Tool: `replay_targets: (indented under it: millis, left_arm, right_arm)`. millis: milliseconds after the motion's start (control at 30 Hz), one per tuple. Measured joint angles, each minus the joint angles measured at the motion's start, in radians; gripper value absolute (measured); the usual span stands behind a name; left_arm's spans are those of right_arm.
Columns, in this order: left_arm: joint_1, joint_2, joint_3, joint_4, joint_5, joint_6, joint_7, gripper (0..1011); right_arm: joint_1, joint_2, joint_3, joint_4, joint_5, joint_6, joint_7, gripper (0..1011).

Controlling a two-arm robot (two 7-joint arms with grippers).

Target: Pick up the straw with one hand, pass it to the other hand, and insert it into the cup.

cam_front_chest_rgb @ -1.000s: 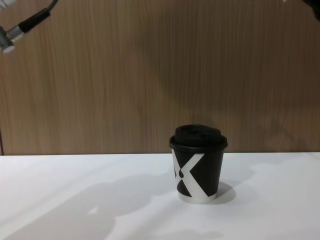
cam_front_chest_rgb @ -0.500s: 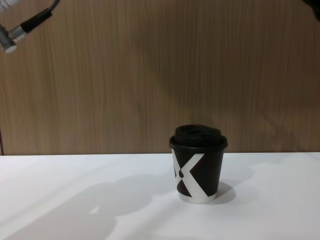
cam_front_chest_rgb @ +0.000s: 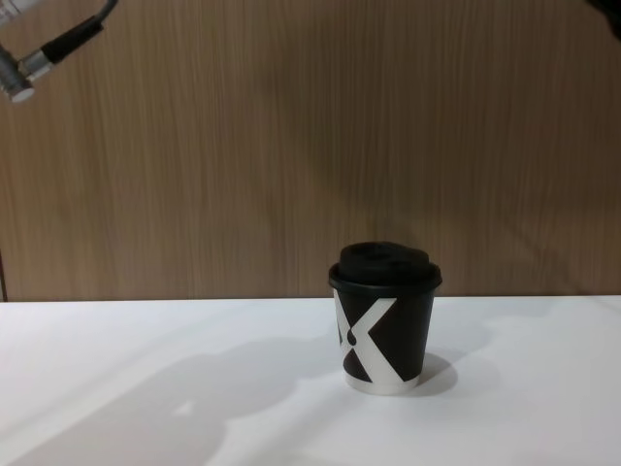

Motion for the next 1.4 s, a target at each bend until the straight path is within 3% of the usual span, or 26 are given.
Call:
replay_targets:
  millis: [200, 700, 833, 1067, 1400]
  left_arm:
    - [0.0, 0.0, 0.0, 0.0, 0.0, 0.0, 0.001, 3]
    - [-0.001, 0.003, 0.003, -0.001, 0.011, -0.007, 0.009, 3]
    - [-0.003, 0.01, 0.008, -0.005, 0.044, -0.024, 0.032, 3]
    - [-0.006, 0.021, 0.019, -0.012, 0.112, -0.058, 0.081, 3]
    - [-0.018, 0.044, 0.048, -0.024, 0.254, -0.105, 0.173, 3]
  right_arm:
    - [0.0, 0.0, 0.0, 0.0, 0.0, 0.0, 0.0, 153]
    - [0.0, 0.0, 0.0, 0.0, 0.0, 0.0, 0.0, 627]
    - [0.0, 0.0, 0.0, 0.0, 0.0, 0.0, 0.0, 786]
    - [0.0, 0.0, 0.0, 0.0, 0.0, 0.0, 0.0, 967]
    - [0.0, 0.0, 0.0, 0.0, 0.0, 0.0, 0.0, 1001]
